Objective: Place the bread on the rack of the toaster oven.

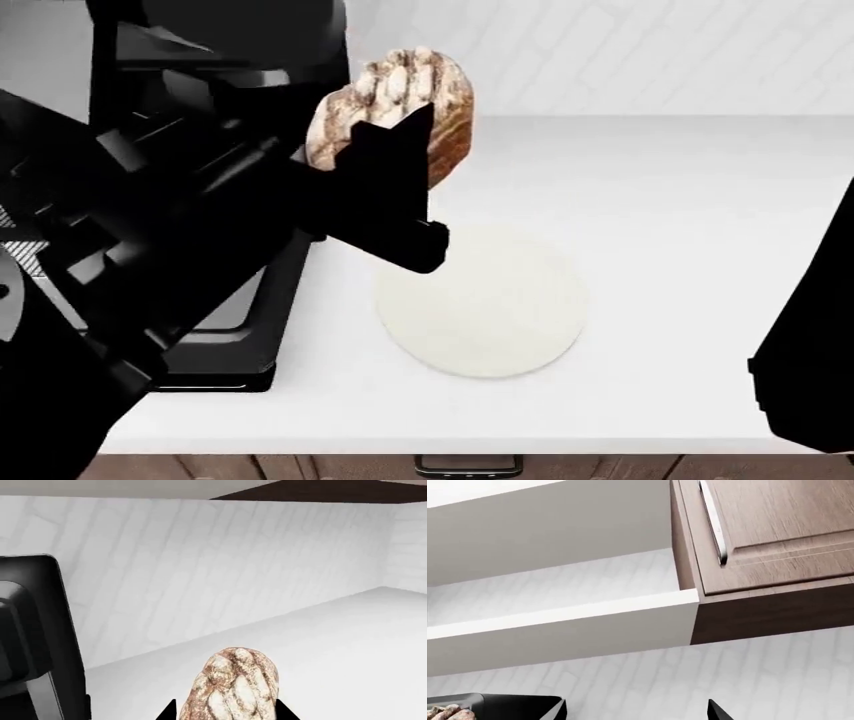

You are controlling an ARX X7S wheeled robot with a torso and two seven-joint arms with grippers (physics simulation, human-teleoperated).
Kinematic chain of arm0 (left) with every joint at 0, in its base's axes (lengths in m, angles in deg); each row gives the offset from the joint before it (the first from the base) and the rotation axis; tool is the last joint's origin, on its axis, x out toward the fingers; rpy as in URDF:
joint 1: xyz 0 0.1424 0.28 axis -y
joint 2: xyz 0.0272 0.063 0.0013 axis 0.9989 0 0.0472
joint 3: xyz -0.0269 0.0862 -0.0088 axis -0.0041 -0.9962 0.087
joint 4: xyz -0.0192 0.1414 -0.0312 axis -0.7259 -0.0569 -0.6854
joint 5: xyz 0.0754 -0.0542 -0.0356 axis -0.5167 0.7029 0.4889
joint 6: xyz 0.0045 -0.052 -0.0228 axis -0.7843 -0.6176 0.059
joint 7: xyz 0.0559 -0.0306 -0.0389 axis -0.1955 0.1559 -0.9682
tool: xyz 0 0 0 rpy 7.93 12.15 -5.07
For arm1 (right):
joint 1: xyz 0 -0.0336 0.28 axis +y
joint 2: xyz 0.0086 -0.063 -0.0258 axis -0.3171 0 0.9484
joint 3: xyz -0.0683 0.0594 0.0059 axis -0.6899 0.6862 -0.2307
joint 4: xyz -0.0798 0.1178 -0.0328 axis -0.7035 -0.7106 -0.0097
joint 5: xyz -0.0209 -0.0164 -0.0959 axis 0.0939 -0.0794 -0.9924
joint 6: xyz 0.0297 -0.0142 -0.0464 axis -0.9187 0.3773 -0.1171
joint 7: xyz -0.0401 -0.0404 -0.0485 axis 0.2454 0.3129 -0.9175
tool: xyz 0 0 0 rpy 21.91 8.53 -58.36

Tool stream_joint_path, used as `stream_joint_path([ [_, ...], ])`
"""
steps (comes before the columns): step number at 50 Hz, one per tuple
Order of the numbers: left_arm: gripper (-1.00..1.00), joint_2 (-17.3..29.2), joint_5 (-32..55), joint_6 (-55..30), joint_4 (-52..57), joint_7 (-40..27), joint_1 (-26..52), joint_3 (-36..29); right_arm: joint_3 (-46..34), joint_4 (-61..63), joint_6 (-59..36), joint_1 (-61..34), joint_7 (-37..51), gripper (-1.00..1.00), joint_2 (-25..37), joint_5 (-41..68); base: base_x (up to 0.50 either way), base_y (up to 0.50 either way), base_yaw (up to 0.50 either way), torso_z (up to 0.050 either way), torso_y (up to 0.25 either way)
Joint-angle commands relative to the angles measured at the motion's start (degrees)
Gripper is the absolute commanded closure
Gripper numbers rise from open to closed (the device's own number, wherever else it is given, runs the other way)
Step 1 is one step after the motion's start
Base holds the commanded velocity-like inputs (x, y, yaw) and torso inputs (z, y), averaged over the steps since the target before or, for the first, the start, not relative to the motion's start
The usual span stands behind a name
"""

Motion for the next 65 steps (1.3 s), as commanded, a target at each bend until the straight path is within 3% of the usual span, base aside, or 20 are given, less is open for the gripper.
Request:
stream_joint_path([
  [1,1.0,3.1,4.6,2.6,1.2,-3.5,3.8,0.3,-0.7,0.0,0.2,-0.5,-0.1,-1.0,0.2,0.2,0.0,0.0,0.0,0.0,0.0],
  [25,1.0,11.9,6.1,3.5,2.8,-4.2,1.7,3.0,-3.2,-0.2,0.0,-3.0,-0.7,-1.0,0.2,0.4,0.0,0.0,0.0,0.0,0.0],
  [38,1.0,14.5,0.6,1.5,2.7,1.3,-4.3,7.0,-3.6,0.1,-0.1,-3.5,-0.5,-1.0,0.7,0.5,0.0,0.0,0.0,0.0,0.0],
  [65,1.0,23.6,1.2,3.7,4.3,1.1,-9.6,13.4,-6.4,0.0,-1.5,-7.1,-0.3,-1.0,0.8,0.6,0.0,0.0,0.0,0.0,0.0],
])
